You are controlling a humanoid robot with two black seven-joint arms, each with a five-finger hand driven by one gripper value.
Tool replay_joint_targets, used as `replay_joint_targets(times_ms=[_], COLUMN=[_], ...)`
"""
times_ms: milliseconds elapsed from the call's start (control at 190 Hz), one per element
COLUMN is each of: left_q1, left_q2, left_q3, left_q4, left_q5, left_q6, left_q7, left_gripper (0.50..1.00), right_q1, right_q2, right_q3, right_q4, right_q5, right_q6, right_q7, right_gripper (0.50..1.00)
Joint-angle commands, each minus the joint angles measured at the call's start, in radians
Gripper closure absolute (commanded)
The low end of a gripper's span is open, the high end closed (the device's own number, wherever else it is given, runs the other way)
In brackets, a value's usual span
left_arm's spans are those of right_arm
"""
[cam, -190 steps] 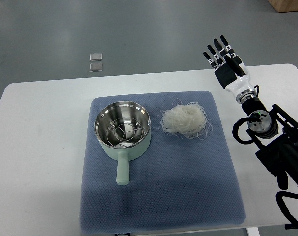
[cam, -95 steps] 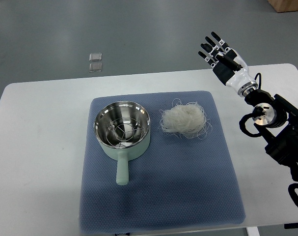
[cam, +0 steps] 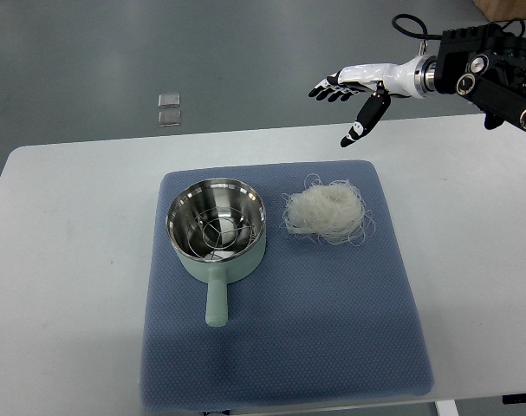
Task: Put vermicelli into pot with right hand
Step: 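Swing the right hand over the white vermicelli bundle and lower it, then close the right hand fingers around the vermicelli bundle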
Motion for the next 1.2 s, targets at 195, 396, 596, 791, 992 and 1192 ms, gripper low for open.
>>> replay_joint_targets(times_ms=[195, 396, 596, 791, 992, 1192], left_q1=[0.0, 0.0, 0.0, 0.0, 0.0, 0.0], left_q2=[0.0, 0.0, 0.0, 0.0, 0.0, 0.0], left_q3=[-0.001, -0.001, -0.001, -0.001, -0.001, -0.001], left_q4=[-0.009, -0.007, -0.002, 0.001, 0.001, 0.001], left_q5=[-0.001, -0.001, -0.001, -0.001, -0.001, -0.001], left_q6=[0.0, 0.0, 0.0, 0.0, 0.0, 0.0], left_q7=[0.0, 0.0, 0.0, 0.001, 0.001, 0.001], left_gripper=[0.5, 0.5, 0.5, 0.5, 0.5, 0.5], right_q1=[0.123, 0.062, -0.006, -0.043, -0.084, -0.122], right_q2=[0.13, 0.154, 0.145, 0.128, 0.12, 0.12], right_q3=[-0.178, -0.178, -0.181, -0.183, -0.183, -0.184], right_q4=[0.085, 0.085, 0.083, 0.083, 0.082, 0.077], right_q5=[0.135, 0.134, 0.086, -0.009, -0.02, -0.023], right_q6=[0.12, 0.105, 0.068, 0.036, -0.001, -0.061], right_q7=[-0.125, -0.125, -0.119, -0.114, -0.108, -0.079], right_gripper=[0.57, 0.572, 0.572, 0.574, 0.576, 0.607])
